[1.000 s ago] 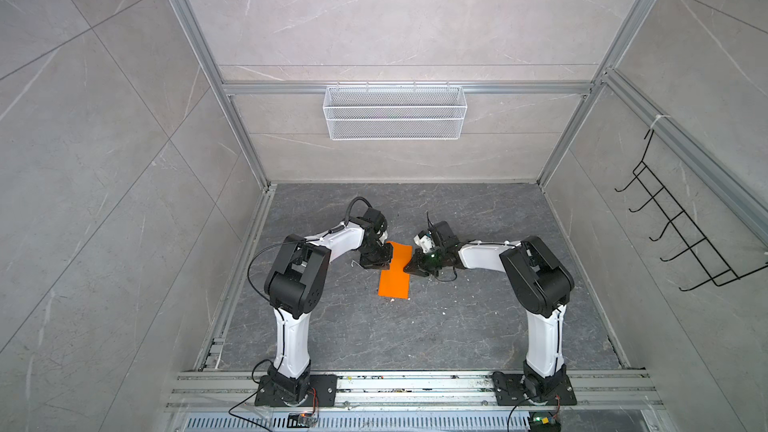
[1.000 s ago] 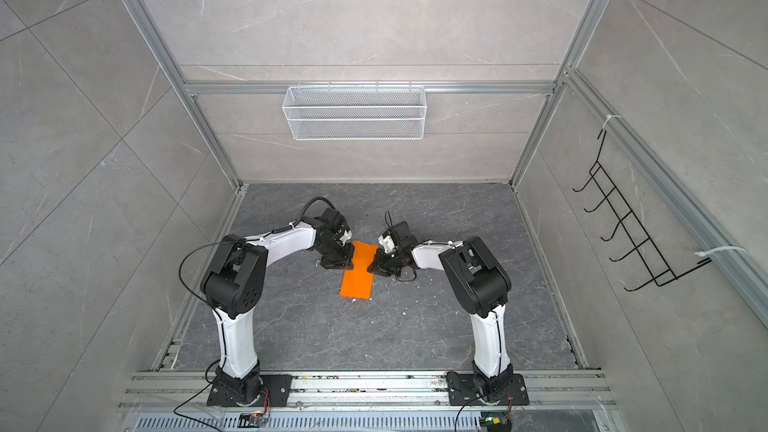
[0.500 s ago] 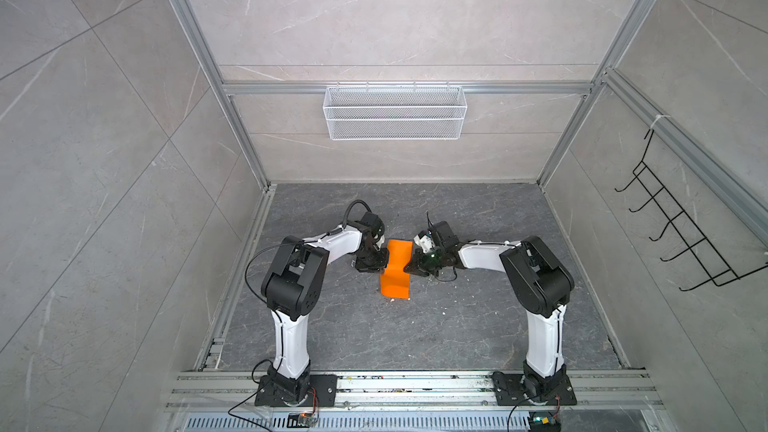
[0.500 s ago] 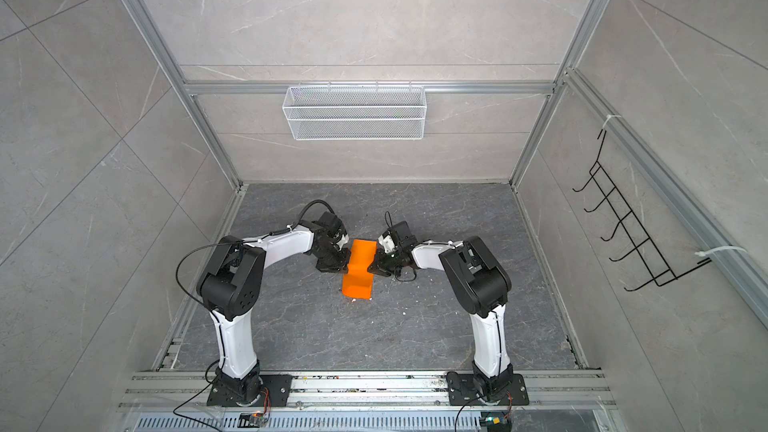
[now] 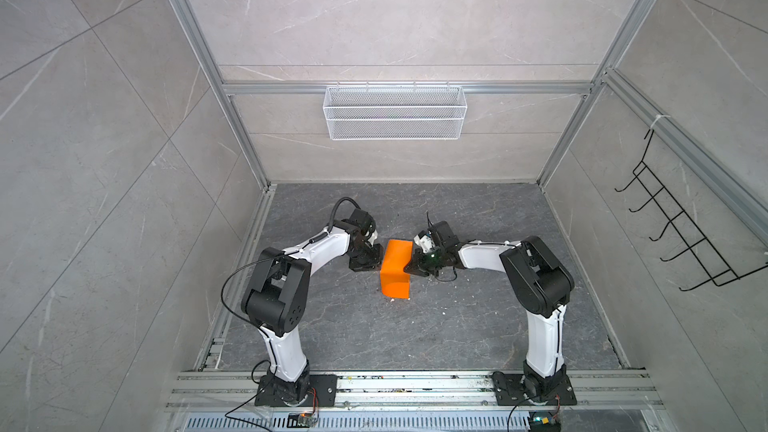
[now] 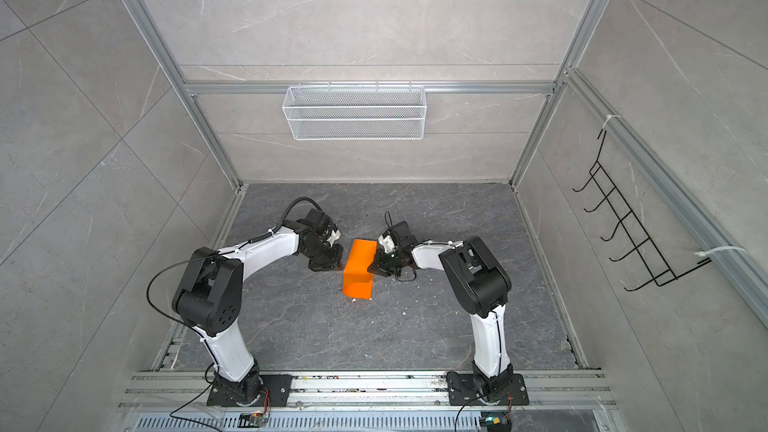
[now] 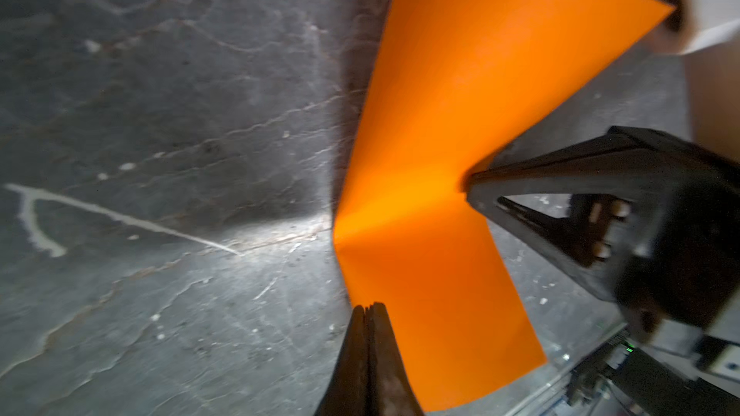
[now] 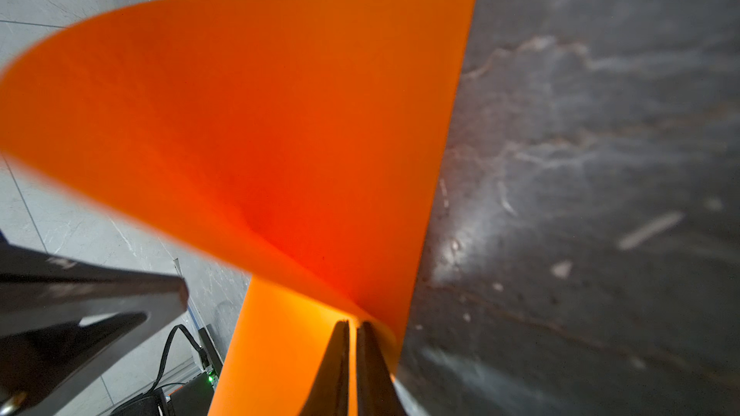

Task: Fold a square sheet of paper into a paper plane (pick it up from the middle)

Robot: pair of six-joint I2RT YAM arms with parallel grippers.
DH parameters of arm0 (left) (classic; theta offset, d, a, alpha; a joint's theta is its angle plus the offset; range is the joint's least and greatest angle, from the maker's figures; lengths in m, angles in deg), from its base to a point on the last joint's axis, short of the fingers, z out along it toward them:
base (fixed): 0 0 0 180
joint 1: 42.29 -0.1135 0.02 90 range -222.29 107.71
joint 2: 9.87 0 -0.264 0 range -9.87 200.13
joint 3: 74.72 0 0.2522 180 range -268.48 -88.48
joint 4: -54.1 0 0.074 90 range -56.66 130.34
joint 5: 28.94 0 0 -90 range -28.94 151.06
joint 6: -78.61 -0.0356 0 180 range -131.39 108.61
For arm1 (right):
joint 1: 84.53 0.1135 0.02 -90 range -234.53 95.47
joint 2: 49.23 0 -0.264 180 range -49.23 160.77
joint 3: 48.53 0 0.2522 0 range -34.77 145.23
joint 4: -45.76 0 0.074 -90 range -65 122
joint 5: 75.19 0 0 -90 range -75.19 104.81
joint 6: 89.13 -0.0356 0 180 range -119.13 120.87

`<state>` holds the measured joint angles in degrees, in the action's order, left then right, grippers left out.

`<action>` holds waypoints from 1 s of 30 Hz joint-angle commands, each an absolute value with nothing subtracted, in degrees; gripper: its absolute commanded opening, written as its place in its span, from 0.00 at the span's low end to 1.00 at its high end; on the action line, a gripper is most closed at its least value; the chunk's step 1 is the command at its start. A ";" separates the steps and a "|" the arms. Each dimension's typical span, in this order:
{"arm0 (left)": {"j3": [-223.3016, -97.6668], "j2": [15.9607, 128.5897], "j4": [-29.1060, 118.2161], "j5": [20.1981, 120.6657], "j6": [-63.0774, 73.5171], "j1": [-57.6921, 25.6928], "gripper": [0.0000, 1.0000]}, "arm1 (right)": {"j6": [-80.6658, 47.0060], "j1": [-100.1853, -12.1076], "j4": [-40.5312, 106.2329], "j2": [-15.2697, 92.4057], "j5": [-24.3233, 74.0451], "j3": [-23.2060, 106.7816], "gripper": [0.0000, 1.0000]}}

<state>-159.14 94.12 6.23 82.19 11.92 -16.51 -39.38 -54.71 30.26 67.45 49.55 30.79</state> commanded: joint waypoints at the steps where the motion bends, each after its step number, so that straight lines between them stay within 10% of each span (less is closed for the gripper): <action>1: -158.79 95.81 9.00 87.50 14.80 -15.96 0.00 | -38.90 -54.84 21.89 71.68 40.46 28.87 0.12; 30: -154.91 95.32 -2.76 71.24 10.50 -15.26 0.00 | -39.15 -54.75 21.76 72.05 39.77 28.70 0.11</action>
